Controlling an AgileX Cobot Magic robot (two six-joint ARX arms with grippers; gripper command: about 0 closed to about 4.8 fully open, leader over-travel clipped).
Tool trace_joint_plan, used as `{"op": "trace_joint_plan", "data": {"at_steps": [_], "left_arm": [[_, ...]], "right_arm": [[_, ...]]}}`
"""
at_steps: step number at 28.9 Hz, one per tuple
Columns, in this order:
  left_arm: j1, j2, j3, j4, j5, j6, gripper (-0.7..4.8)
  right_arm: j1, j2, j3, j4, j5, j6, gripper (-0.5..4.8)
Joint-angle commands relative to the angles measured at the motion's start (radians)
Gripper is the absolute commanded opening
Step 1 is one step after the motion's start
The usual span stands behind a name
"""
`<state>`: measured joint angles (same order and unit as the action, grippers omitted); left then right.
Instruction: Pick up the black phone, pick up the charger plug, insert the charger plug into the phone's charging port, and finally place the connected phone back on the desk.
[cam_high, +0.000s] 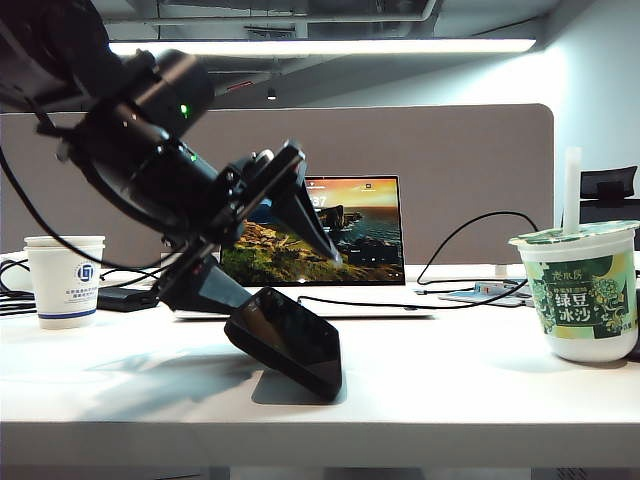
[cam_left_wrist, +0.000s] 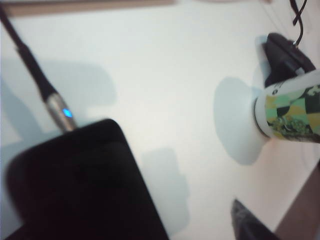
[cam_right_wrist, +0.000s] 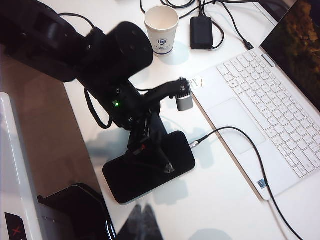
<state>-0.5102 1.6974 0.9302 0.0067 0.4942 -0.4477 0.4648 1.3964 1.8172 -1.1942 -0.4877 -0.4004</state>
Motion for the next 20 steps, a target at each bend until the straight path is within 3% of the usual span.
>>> {"op": "trace_joint_plan", "data": {"at_steps": [1,3,6,9,12,13,16,18,20], "left_arm": [[-0.001,-0.059,0.003,-0.033,-0.149,0.104,4.79],[-0.002,-0.102,0.003,-0.082,-0.248,0.166,4.79],[-0.002,-0.180,0.003,-0.151,-0.337,0.192,4.79],[-0.002,-0.325,0.003,-0.220,-0.317,0.235,0.22],[-0.002,-0.497,0.003,-0.289,-0.328,0.261,-0.06],[-0.003,-0.571,0.003,-0.323,-0.348,0.285,-0.06],[-0.003,-0.707,0.003,-0.409,-0.387,0.303,-0.06],[-0.003,-0.787,0.003,-0.515,-0.405,0.319,-0.06],[-0.009,-0.846,0.002,-0.602,-0.409,0.320,-0.06]], "right_arm": [[0.002,-0.006,0.005,0.010,0.000,0.012,-0.06],[0.002,-0.005,0.005,0.010,0.009,0.037,-0.06],[0.006,-0.005,0.004,0.009,0.072,0.093,-0.06],[0.008,-0.005,0.004,-0.019,0.087,0.177,-0.06],[0.042,-0.009,0.003,-0.094,0.167,0.188,-0.06],[0.086,-0.013,0.003,-0.122,0.251,0.188,-0.06],[0.154,-0.031,-0.019,-0.117,0.289,0.241,-0.06],[0.234,-0.046,-0.065,-0.099,0.335,0.306,-0.06],[0.327,-0.072,-0.127,-0.092,0.449,0.311,-0.06]]}}
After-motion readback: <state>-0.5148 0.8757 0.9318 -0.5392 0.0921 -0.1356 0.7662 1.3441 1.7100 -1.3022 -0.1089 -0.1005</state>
